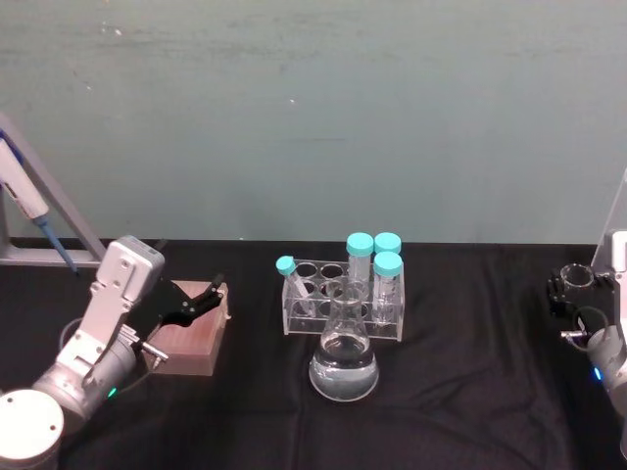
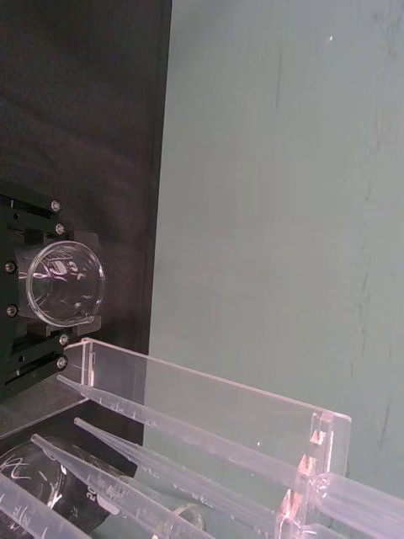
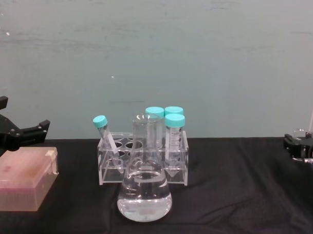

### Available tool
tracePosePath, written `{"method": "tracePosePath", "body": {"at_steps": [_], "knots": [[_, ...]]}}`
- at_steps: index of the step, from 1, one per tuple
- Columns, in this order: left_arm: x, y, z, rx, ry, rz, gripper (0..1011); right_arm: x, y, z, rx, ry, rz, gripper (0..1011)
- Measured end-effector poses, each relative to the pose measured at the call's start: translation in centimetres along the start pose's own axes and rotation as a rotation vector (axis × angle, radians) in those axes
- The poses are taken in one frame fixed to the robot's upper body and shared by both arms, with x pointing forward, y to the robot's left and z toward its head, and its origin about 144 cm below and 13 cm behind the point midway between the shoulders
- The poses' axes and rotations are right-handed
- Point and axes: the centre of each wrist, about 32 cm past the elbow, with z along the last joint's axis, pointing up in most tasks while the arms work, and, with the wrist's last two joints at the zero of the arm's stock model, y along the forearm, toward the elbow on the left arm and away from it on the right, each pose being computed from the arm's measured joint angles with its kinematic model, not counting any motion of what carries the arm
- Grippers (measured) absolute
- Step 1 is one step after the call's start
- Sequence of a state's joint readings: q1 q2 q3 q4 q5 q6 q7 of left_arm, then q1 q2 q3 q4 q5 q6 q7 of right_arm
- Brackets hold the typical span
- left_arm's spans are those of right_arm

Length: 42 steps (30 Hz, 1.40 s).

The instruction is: Place the experimental apparatus aside using one hand.

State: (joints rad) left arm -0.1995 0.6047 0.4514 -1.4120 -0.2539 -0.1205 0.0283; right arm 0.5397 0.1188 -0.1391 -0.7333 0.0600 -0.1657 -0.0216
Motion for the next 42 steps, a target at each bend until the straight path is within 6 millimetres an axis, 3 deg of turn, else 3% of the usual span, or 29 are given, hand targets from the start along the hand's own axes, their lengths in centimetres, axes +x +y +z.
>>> {"method": "tracePosePath", "body": {"at_steps": [42], "knots": [[0.0, 0.0, 0.0, 0.000, 0.000, 0.000, 1000, 0.4, 1.2, -0.3, -0.015, -0.006, 0.003, 460]]}}
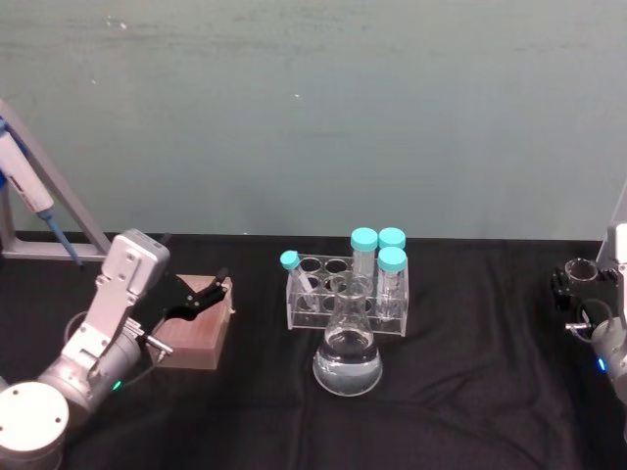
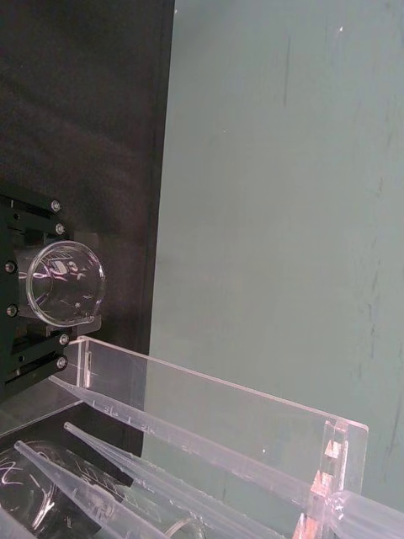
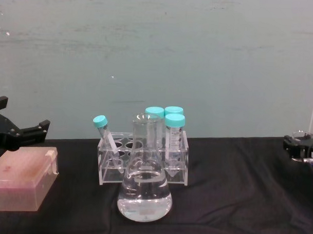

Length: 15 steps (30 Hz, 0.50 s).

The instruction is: Place the experimental apparatus aside using one hand.

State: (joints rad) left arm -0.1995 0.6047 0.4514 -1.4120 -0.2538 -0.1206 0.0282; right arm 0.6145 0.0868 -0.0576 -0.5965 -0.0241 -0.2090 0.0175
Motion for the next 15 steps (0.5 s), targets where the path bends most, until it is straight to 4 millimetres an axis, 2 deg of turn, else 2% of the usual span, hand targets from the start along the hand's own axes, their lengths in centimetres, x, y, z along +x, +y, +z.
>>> {"method": "tracePosePath", "body": {"at_steps": [15], "knots": [[0.00, 0.00, 0.00, 0.000, 0.000, 0.000, 1000, 0.08, 0.08, -0.18, -0.020, 0.007, -0.006, 461]]}}
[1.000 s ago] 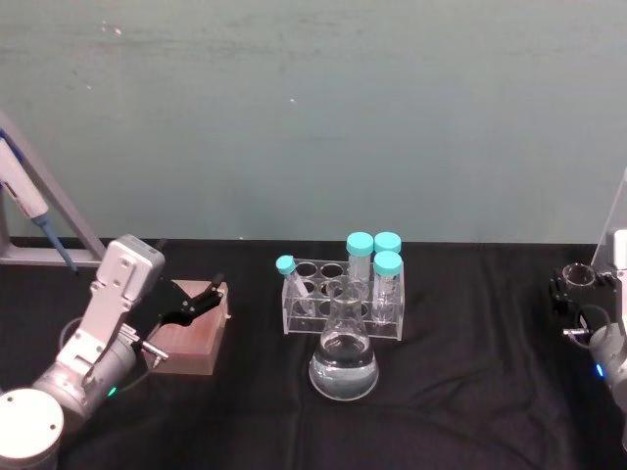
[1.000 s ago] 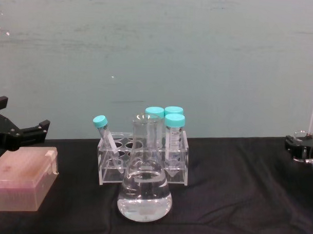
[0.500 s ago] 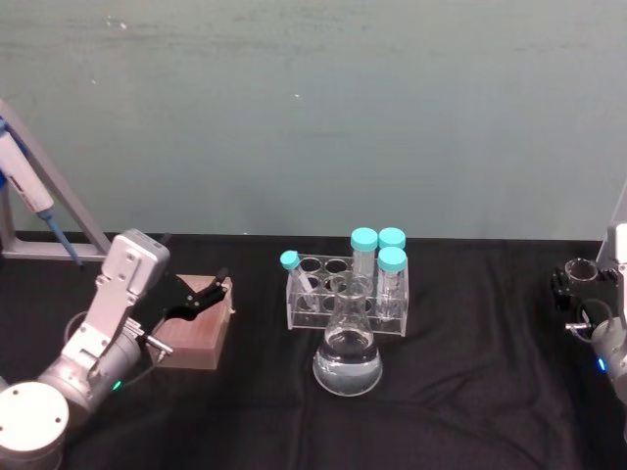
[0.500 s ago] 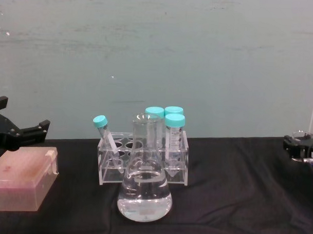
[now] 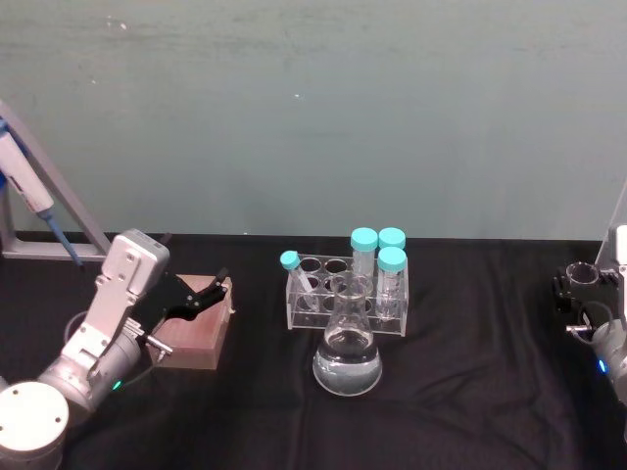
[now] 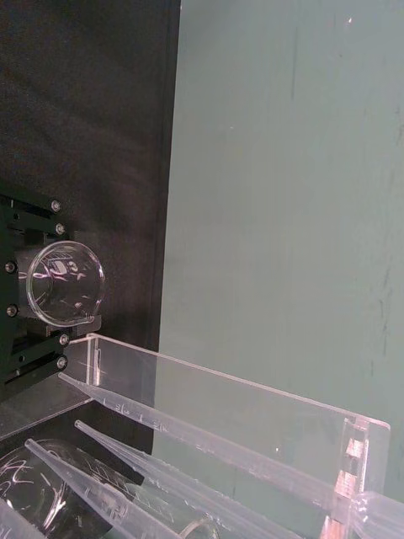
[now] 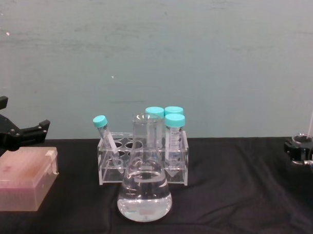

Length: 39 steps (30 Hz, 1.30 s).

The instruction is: Place the experimental apparatus aside using one hand.

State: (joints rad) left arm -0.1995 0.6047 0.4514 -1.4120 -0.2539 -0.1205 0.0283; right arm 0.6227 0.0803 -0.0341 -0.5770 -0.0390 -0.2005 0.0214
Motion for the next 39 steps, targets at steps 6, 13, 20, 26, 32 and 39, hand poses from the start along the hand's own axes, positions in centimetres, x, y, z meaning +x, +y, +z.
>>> {"method": "tracePosePath", "body": {"at_steps": [6, 13, 20, 26, 32, 39], "knots": [[0.00, 0.00, 0.00, 0.000, 0.000, 0.000, 1000, 0.07, 0.02, -0.05, -0.005, 0.005, 0.000, 461], [0.00, 0.00, 0.00, 0.000, 0.000, 0.000, 1000, 0.05, 0.02, -0.04, -0.010, 0.001, 0.000, 461], [0.00, 0.00, 0.00, 0.000, 0.000, 0.000, 1000, 0.03, 0.03, -0.02, -0.010, -0.001, -0.001, 460], [0.00, 0.00, 0.00, 0.000, 0.000, 0.000, 1000, 0.04, 0.03, -0.01, -0.010, -0.001, -0.001, 460], [0.00, 0.00, 0.00, 0.000, 0.000, 0.000, 1000, 0.05, 0.02, -0.03, -0.010, -0.001, -0.002, 461], [0.00, 0.00, 0.00, 0.000, 0.000, 0.000, 1000, 0.05, 0.01, -0.04, -0.010, -0.001, -0.002, 461]]}}
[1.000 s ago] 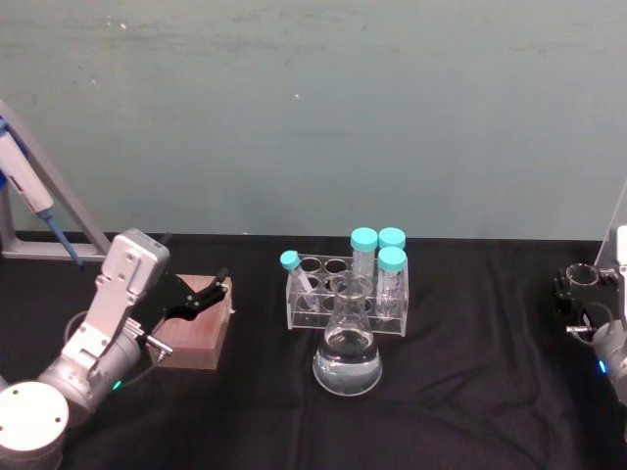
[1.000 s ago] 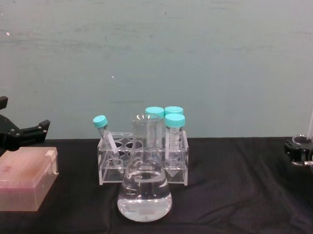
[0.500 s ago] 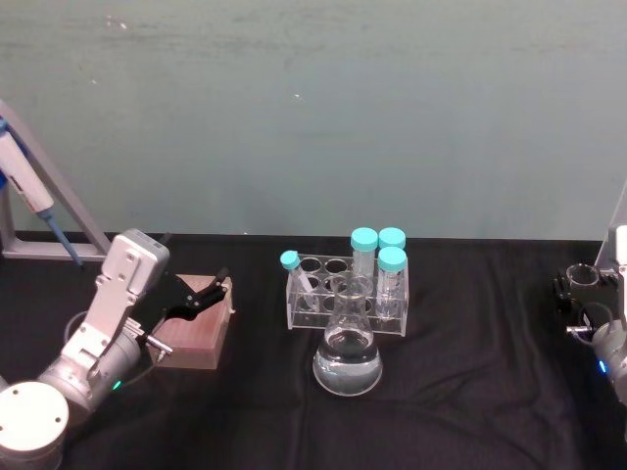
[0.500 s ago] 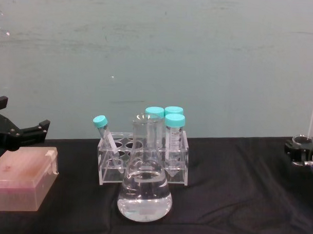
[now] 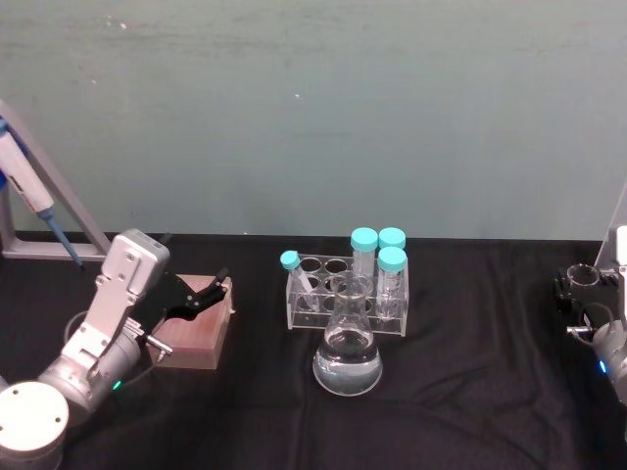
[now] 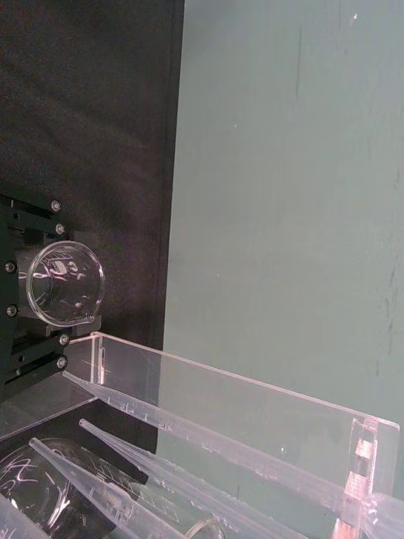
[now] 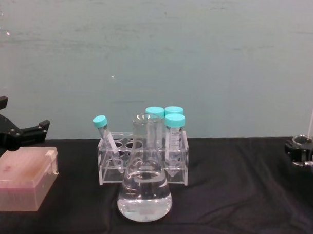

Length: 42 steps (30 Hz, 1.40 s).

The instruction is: Place the experimental apparatus aside using one hand.

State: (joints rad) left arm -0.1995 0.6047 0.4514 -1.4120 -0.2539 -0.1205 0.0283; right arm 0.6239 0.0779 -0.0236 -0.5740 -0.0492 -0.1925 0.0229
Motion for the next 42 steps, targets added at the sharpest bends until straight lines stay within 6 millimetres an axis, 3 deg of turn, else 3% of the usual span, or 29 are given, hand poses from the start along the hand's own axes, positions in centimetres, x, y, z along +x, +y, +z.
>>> {"method": "tracePosePath", "body": {"at_steps": [9, 25, 42], "knots": [[0.00, 0.00, 0.00, 0.000, 0.000, 0.000, 1000, 0.00, 0.00, 0.00, 0.000, 0.001, 0.000, 488], [0.00, 0.00, 0.00, 0.000, 0.000, 0.000, 1000, 0.01, 0.00, 0.00, 0.000, 0.001, 0.000, 985], [0.00, 0.00, 0.00, 0.000, 0.000, 0.000, 1000, -0.28, -0.27, 0.33, 0.016, -0.029, -0.009, 1000]]}}
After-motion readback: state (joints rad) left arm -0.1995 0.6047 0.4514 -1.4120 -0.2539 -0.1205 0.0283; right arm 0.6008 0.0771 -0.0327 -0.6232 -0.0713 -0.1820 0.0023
